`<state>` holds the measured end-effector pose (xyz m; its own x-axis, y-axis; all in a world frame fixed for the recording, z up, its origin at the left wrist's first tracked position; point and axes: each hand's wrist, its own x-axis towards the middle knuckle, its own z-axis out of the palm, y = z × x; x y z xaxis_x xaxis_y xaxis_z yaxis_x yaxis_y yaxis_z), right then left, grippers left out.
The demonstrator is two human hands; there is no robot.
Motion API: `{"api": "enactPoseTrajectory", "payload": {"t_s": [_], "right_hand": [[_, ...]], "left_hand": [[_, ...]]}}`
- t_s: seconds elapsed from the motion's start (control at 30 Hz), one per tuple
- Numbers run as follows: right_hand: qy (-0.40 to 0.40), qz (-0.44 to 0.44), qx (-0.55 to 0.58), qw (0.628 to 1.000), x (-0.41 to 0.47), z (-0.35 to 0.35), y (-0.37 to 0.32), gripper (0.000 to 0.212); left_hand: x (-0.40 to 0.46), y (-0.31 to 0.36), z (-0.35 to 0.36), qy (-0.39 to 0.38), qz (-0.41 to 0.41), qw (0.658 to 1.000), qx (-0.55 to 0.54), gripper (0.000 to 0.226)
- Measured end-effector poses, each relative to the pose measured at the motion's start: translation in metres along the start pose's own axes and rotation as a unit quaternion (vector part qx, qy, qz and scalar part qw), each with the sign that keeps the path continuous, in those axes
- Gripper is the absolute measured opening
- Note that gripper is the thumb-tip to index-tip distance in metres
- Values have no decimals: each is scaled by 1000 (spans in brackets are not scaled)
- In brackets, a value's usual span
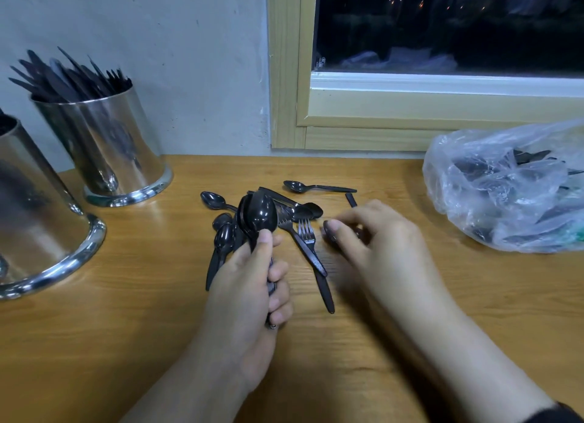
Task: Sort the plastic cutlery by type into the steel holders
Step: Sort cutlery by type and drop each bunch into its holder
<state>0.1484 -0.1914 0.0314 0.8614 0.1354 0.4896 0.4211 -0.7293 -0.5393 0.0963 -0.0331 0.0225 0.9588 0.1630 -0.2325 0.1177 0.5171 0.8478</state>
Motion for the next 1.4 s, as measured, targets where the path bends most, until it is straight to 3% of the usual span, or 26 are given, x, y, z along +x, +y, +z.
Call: {"api": "enactPoseTrajectory", "payload": {"t_s": [0.1, 0.3, 0.57, 0.83, 1.4], "right_hand": [[-78, 76, -101, 989, 0, -24, 24, 22], [-168, 125, -187, 960, -12, -25, 20, 47], [-162, 131, -195, 958, -12, -21, 21, 25], [-160, 129, -198, 958, -9, -15, 20, 28], [-140, 98, -196, 966, -15, -8, 23, 15]], "left_hand": [[-4, 2, -1, -20, 4, 1000, 8, 23], [-5, 3, 0, -11, 5, 1000, 25, 22], [-5, 3, 0, -7, 5, 1000, 18, 17], [-4, 3, 0, 12, 3, 1000, 14, 18], [-4, 1, 0, 24, 10, 999, 18, 19]]}}
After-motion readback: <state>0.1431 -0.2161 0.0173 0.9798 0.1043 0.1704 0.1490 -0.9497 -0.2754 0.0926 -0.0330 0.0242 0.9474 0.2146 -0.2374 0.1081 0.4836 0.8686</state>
